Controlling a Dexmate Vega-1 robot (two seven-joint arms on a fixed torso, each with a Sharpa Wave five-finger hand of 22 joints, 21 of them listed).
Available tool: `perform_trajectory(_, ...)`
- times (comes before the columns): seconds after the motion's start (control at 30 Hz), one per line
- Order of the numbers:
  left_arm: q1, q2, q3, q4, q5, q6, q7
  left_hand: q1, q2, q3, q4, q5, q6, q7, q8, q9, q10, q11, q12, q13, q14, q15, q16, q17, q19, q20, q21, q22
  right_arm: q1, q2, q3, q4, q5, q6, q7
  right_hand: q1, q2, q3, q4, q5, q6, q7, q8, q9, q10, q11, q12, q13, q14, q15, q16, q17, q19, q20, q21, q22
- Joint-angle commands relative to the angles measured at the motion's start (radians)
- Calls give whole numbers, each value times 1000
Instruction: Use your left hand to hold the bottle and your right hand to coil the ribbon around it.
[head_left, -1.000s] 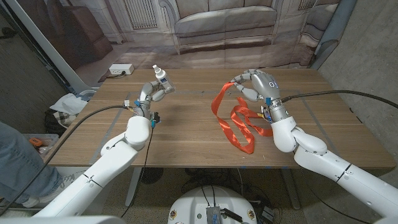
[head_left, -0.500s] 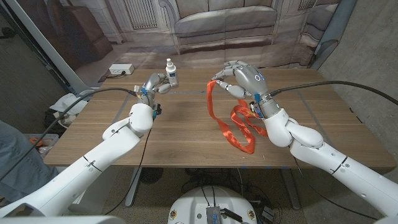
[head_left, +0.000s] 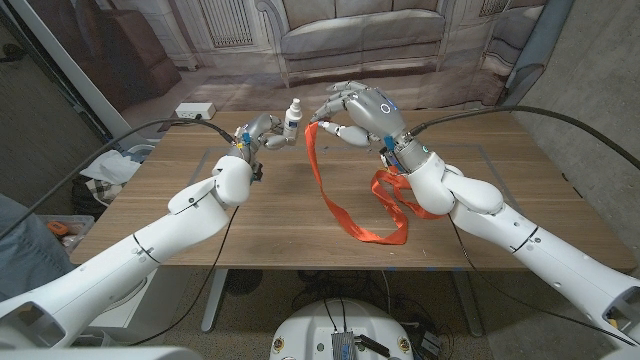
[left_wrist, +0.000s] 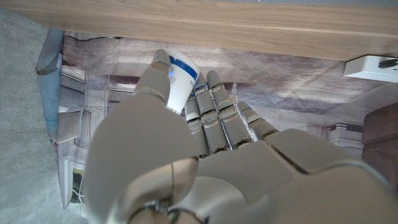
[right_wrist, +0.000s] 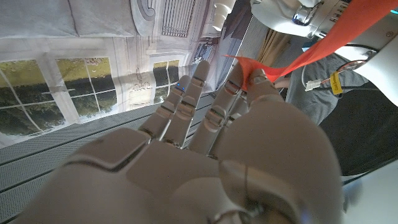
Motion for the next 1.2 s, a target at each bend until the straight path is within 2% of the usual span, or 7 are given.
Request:
perform_trajectory(0.03, 29, 22, 2, -38, 68, -25, -42, 20, 14, 207, 142, 2, 79, -30, 17, 41, 109, -121, 70, 366, -7, -28, 11, 13, -5, 2, -6, 1, 148, 104, -53, 99, -25, 23, 42, 4, 3, -2, 4, 8, 5, 0, 4, 5, -4, -3, 7, 2, -4, -106, -3, 5, -5, -51, -7, 2)
perform_trajectory(0.3, 41, 29, -2, -56, 81, -21, -76, 19, 12, 202, 144, 2, 76, -30, 17, 46, 108, -120, 82, 378, -8, -37, 13, 18, -10, 1, -6, 2, 201, 126, -75, 152, -23, 28, 45, 5, 4, -3, 5, 8, 5, 0, 3, 4, -6, -3, 7, 4, -2, -108, -1, 7, -5, -51, -8, 1)
perform_trajectory(0.73, 23, 26, 14, -43, 89, -30, -137, 21, 12, 204, 144, 3, 79, -30, 21, 53, 101, -120, 97, 394, -8, -37, 11, 19, -13, 1, -5, 2, 276, 154, -120, 150, -56, 16, 116, 7, 5, -5, 6, 8, 5, 0, 3, 3, -10, -3, 5, 6, -1, -108, 0, 10, -4, -50, -9, 0)
perform_trajectory(0.97, 26, 23, 14, -35, 92, -70, -140, 19, 12, 204, 145, 3, 81, -30, 22, 56, 100, -122, 104, 401, -9, -42, 11, 21, -14, 0, -4, 2, 320, 191, -140, 191, -39, -10, 164, 9, 5, -6, 6, 9, 5, 0, 2, 2, -11, -3, 5, 8, -1, -108, -1, 11, -3, -47, -9, 0)
perform_trajectory(1.2, 57, 23, -5, -47, 100, -92, -117, 19, 10, 204, 145, 3, 83, -39, 24, 59, 100, -119, 110, 408, -7, -47, 12, 22, -13, -4, -3, 2, 358, 208, -147, 229, -29, -31, 163, 10, 6, -7, 7, 9, 5, 0, 2, 2, -10, -3, 5, 10, 0, -109, 0, 12, -3, -47, -10, -1)
